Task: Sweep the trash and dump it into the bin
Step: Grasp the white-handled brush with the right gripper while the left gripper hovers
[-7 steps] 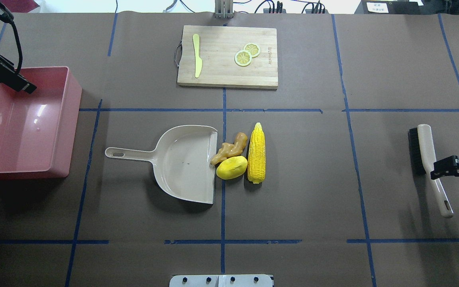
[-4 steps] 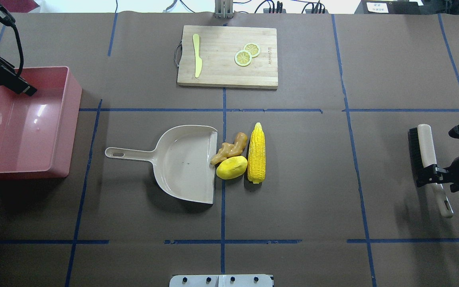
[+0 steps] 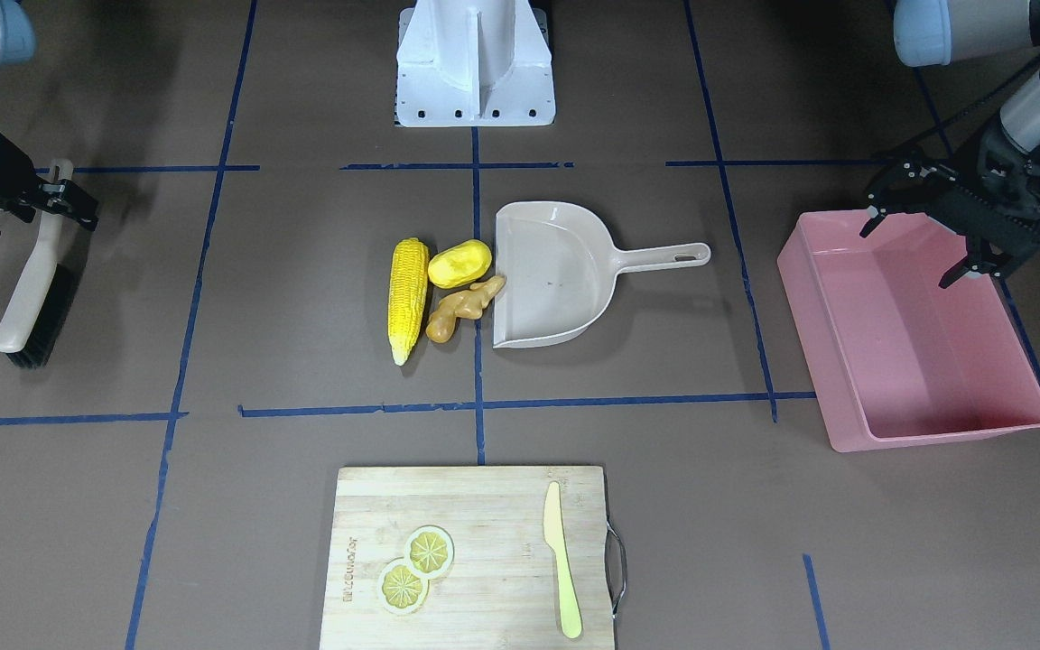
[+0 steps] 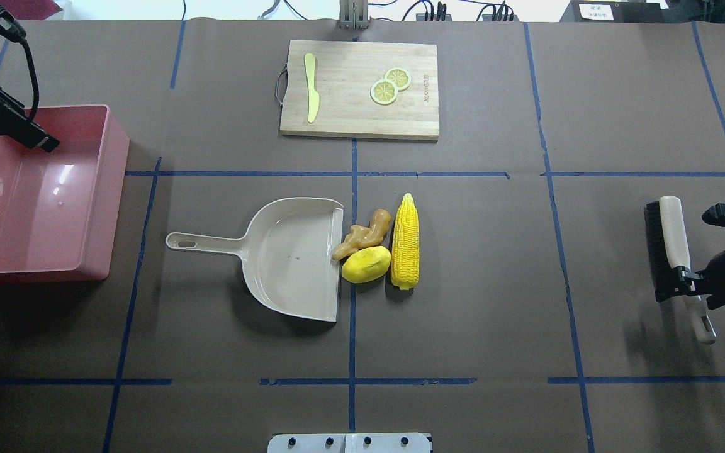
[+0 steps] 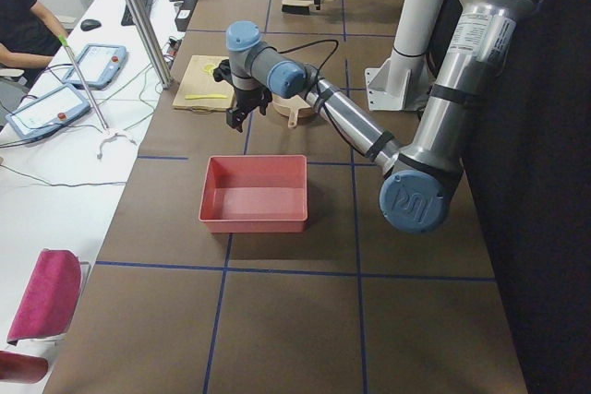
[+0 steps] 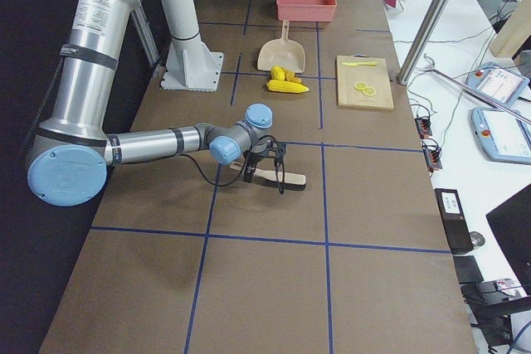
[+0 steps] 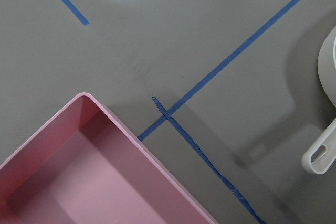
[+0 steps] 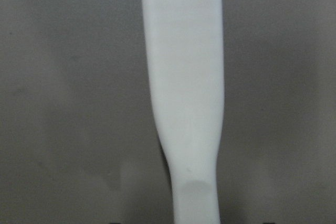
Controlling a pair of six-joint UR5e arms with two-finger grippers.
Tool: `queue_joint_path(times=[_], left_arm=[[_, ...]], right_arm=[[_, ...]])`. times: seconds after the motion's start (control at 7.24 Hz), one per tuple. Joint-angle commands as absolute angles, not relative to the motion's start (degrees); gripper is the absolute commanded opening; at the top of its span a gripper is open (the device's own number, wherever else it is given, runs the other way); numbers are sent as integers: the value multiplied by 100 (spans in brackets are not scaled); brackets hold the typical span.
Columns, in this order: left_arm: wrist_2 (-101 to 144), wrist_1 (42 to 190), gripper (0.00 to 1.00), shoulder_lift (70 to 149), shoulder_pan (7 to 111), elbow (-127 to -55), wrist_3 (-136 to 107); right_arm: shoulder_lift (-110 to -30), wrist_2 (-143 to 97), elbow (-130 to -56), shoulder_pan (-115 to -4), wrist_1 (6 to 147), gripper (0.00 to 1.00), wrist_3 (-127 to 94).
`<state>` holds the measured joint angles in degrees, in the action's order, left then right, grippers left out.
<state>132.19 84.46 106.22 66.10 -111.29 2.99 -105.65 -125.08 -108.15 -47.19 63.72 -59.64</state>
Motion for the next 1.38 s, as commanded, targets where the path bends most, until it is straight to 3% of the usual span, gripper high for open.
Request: queue_joint_path(times=[0.0, 0.55, 0.69, 1.11, 1.24], left_arm=[[13210, 8446, 100, 10608, 6609, -11127, 299], [13210, 8446, 100, 10635, 6609, -11127, 299], [13210, 8446, 100, 10661, 6609, -11127, 299], [12930, 8472, 100, 10652, 6609, -11136, 290], [12929, 8490, 100, 10661, 6601, -11136, 290]], right_arm=[[-10573, -12507, -10863, -4746, 6372, 88, -5976], [-10617, -12498, -10855, -4781, 6381, 85, -5977], [-10652, -12498, -10863, -4773, 6390, 77, -5977], [-10652, -12498, -10881, -4799, 6425, 15, -5977], [-10652, -12498, -10872, -4808, 6425, 1, -5977]])
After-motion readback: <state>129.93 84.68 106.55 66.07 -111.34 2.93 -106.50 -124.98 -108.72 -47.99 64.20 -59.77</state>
